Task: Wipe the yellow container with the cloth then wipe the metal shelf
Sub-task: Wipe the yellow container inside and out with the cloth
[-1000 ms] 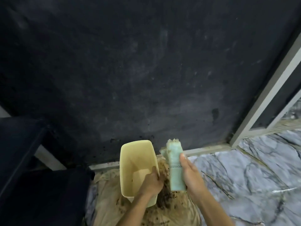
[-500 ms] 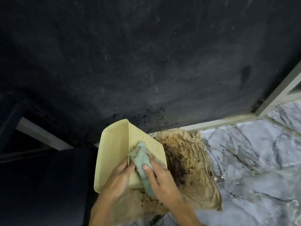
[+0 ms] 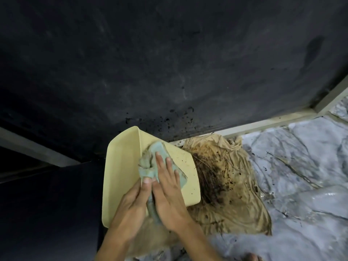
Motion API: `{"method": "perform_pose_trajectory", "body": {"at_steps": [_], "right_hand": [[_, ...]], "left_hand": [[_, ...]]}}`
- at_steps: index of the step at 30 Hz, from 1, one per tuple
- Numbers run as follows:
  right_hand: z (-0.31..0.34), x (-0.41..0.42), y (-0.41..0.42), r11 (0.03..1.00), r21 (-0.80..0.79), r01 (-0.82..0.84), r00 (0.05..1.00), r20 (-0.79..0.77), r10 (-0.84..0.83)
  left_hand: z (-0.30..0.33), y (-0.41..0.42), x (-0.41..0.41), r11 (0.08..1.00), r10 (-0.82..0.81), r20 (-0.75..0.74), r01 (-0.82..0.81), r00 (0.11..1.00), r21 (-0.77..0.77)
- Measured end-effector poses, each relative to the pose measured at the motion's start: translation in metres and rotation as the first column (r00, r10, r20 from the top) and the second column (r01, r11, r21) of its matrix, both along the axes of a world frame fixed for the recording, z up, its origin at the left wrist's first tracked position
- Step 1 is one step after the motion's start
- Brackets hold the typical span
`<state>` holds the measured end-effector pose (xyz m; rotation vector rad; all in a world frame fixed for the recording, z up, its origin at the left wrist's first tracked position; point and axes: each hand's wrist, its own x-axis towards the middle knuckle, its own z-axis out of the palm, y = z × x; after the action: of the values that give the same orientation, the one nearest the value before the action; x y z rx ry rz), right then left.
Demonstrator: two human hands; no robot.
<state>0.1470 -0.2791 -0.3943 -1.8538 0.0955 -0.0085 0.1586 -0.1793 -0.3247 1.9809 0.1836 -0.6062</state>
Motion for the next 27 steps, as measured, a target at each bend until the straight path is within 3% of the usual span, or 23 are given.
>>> {"method": "perform_pose_trajectory", "body": {"at_steps": [2, 5, 8, 11, 14, 18, 21, 27], "right_hand": [[-0.020, -0.008, -0.001, 0.996, -0.002, 0.089, 0.996, 0.002, -0.089], [-0.070, -0.015, -0.019, 0.950, -0.007, 0.313, 0.931, -0.194, -0.308], [-0.104, -0.010, -0.041, 0.912, 0.045, 0.407, 0.862, -0.350, -0.367], [-0.086, -0.005, -0.028, 0.946, -0.025, 0.324, 0.875, -0.373, -0.310], [-0.035, 0.000, 0.001, 0.990, -0.077, 0.120, 0.962, -0.236, -0.135], [0.017, 0.021, 0.005, 0.995, -0.097, -0.021, 0.996, -0.087, 0.012], [0.016, 0.028, -0.011, 0.982, -0.190, 0.020, 0.997, -0.066, -0.033], [-0.056, 0.026, -0.061, 0.934, -0.348, 0.078, 0.944, -0.276, -0.181]], "left_hand": [[-0.001, 0.000, -0.004, 1.000, -0.001, 0.041, 0.001, 0.999, -0.009], [-0.002, 0.000, -0.012, 0.998, 0.059, 0.061, -0.059, 0.996, 0.000], [-0.003, 0.003, -0.010, 0.995, 0.102, 0.047, -0.103, 0.994, 0.015], [-0.006, 0.011, -0.004, 0.986, 0.165, 0.060, -0.166, 0.984, 0.006], [-0.004, 0.010, -0.001, 0.983, 0.186, 0.063, -0.186, 0.981, 0.000], [-0.003, 0.008, -0.003, 0.987, 0.154, 0.047, -0.151, 0.987, -0.057], [-0.008, 0.004, -0.009, 0.984, 0.173, 0.033, -0.172, 0.984, -0.044], [-0.017, 0.008, -0.021, 0.986, 0.167, -0.006, -0.167, 0.986, 0.014]]}}
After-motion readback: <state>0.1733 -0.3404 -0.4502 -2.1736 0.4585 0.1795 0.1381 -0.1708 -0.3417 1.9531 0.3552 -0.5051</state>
